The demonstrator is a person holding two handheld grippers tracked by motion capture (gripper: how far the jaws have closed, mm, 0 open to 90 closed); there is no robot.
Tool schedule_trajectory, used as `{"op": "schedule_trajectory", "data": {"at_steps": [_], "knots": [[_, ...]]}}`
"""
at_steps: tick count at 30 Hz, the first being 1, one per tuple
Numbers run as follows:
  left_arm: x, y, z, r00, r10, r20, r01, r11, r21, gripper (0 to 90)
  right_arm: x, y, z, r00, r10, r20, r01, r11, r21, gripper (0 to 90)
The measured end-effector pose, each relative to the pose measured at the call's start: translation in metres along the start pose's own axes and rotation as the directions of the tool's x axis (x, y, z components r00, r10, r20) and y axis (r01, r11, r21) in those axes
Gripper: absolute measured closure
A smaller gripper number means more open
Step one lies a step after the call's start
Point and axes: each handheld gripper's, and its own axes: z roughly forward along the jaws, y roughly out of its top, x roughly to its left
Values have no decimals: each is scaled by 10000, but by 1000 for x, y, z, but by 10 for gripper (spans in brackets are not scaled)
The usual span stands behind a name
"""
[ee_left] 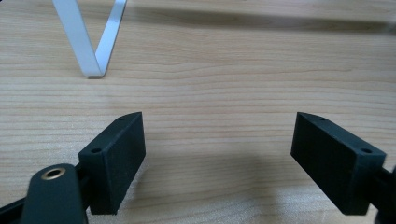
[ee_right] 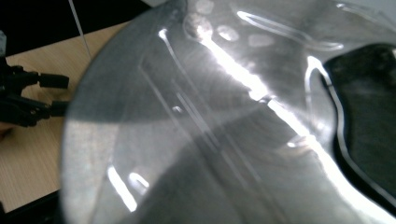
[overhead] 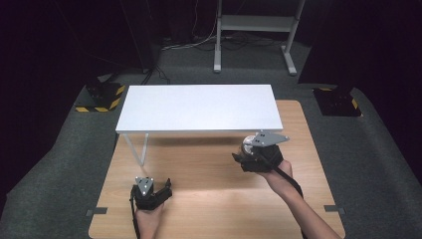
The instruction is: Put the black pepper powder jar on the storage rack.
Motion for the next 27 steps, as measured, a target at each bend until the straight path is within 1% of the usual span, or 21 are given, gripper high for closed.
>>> {"op": "schedule_trajectory", "data": {"at_steps": [5, 7, 10, 13, 16, 18, 21, 25, 27], "knots": [[0, 0, 0, 10000, 1, 6, -1, 10000, 1, 180, -2, 22, -6, 10000, -54, 10, 54, 9994, -331, 309], [0, 0, 0, 10000, -1, 7, 1, 10000, -1, 180, -2, 33, -8, 9998, -154, 145, 161, 9989, -429, 309], [0, 0, 0, 10000, -3, 15, 3, 10000, -13, 180, -5, 47, -8, 9997, -112, 214, 124, 9983, -562, 308], [0, 0, 0, 10000, -1, 20, 1, 10000, -15, 180, -7, 61, -6, 9993, -109, 348, 128, 9983, -561, 309], [0, 0, 0, 10000, 1, 22, -1, 10000, -8, 180, -7, 75, 1, 9985, -115, 541, 137, 9991, -398, 308], [1, 0, 0, 10000, -1, 29, 1, 10000, -15, 180, -8, 81, 6, 9979, -40, 640, 62, 9994, -342, 309], [1, 0, 0, 10000, 8, 44, -8, 10000, -5, 180, -11, 87, 14, 9975, 162, 685, -144, 9996, -260, 308], [1, 0, 0, 10000, -15, 48, 15, 10000, -17, 179, -13, 96, 26, 9957, 267, 890, -263, 9996, -57, 309], [0, 0, 0, 10000, -28, 23, 28, 10000, -26, 179, -16, 99, 32, 9943, 435, 972, -433, 9991, -36, 309]]}}
